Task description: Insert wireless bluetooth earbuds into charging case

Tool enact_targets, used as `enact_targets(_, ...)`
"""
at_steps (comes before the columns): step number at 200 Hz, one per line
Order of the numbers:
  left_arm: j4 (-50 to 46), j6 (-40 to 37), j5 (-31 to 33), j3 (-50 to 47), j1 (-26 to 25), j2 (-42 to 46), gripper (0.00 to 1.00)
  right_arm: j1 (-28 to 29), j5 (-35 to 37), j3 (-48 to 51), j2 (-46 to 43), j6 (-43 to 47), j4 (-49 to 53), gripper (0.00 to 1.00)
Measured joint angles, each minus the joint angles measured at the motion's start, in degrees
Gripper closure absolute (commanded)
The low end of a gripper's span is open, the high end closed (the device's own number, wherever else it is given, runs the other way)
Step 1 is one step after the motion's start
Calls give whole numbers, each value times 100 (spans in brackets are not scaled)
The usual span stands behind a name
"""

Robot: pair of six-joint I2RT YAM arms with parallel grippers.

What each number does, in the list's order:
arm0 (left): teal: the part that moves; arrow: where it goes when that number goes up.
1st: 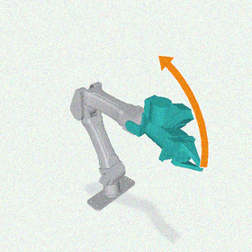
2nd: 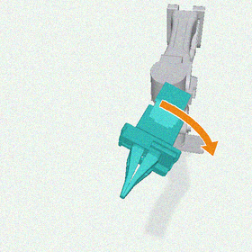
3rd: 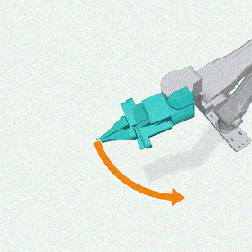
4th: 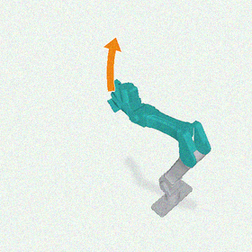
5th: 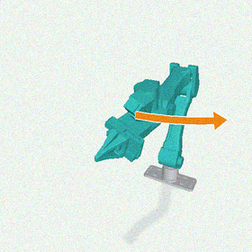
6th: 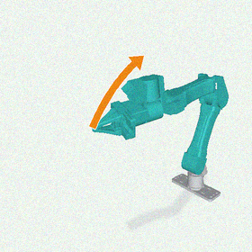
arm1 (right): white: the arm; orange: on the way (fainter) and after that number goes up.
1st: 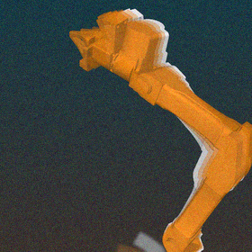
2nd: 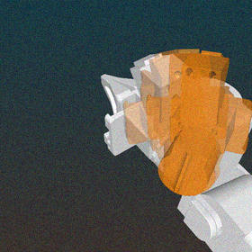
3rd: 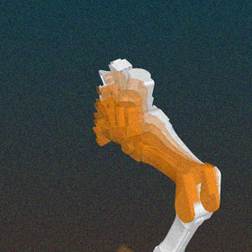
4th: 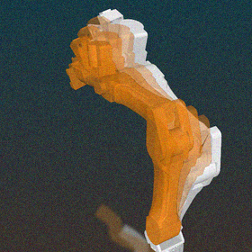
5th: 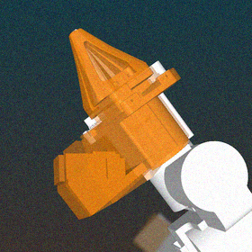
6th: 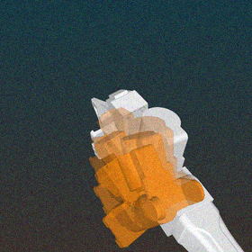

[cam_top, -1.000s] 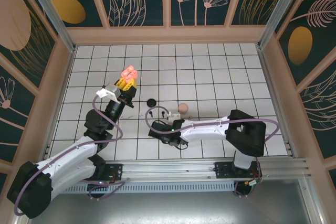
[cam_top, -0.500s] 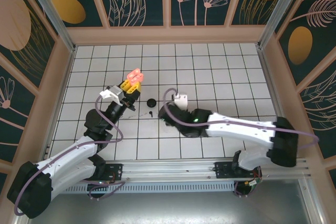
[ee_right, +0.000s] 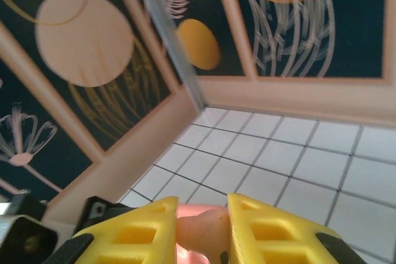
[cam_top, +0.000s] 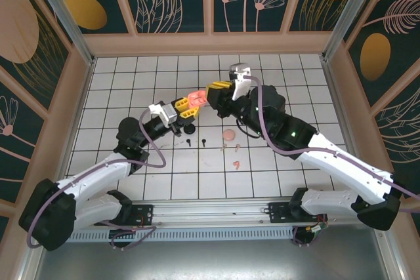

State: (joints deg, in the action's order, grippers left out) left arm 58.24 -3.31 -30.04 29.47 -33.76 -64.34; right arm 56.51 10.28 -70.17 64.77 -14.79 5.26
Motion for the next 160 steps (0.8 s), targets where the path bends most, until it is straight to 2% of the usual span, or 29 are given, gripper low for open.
enact_targets(28,4,-101,-319,374,0,-295,100,-334,-778,33,4,393,-380,77)
enact_targets(60,85,-98,-509,575,0,-498,100,-525,-1311,94,39,538,-667,77)
enact_targets(95,295,-28,-573,592,-2,-684,100,-553,-1644,197,170,555,-831,77)
enact_targets(160,575,208,-568,592,-2,-796,100,-555,-1784,485,243,551,-1040,77)
